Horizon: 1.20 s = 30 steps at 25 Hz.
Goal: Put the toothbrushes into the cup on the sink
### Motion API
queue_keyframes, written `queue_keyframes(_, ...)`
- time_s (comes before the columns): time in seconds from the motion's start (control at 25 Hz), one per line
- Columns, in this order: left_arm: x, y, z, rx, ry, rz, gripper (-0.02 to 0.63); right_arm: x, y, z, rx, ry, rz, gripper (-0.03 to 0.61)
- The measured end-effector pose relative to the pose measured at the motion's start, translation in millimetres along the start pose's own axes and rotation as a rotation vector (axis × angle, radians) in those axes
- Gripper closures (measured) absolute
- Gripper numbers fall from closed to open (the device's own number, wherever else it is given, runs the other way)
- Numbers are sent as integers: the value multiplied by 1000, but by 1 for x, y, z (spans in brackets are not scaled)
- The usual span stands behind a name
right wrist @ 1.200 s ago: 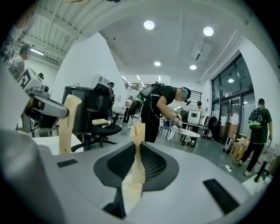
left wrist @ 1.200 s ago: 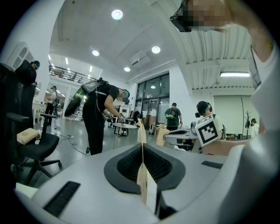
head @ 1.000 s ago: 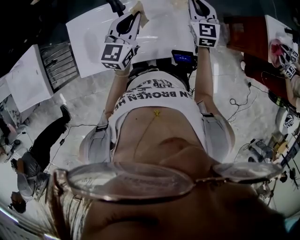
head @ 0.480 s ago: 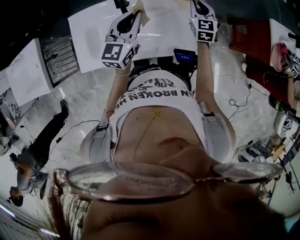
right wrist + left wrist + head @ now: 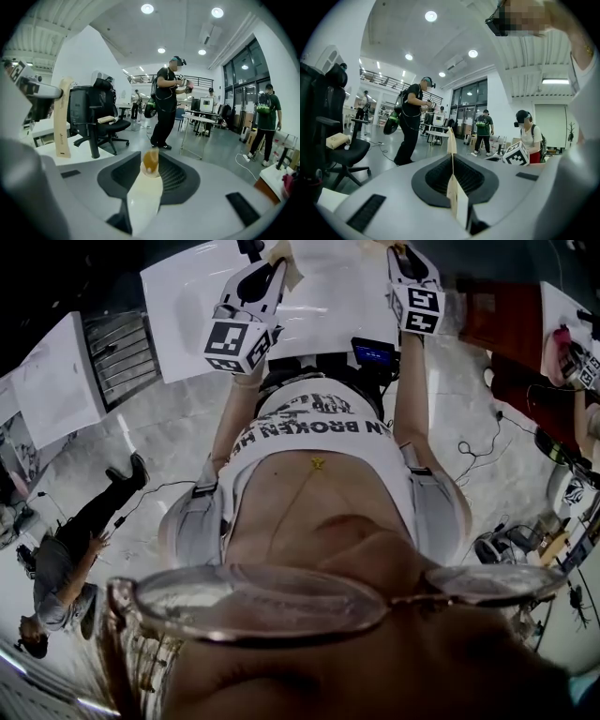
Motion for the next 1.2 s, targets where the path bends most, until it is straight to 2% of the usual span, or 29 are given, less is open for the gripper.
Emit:
queue_keyframes(0.12,3,-2,0,4,2,5,592,6,-1,-8,5,22,15,442)
queue_keyframes(0.32,5,-7,2,-13,10,15,592,12,-6,-23,1,57,36,422)
queue_keyframes(0.68,10,-4,20,-64,7,33,592,18,-7,-49,-30,95,75,419)
queue_keyframes(1.2,15,13,77,-239,29,68,592,-2,4,-115,-208,98,172,419)
Point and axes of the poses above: the fingertips, and each gripper's own axes: z forward along the fingers, y to its right, x out of its top, the point moved 9 cm from there along -z, backward along the fingers, and after that the axes turned 6 degrees about z, right-handed, at the moved point
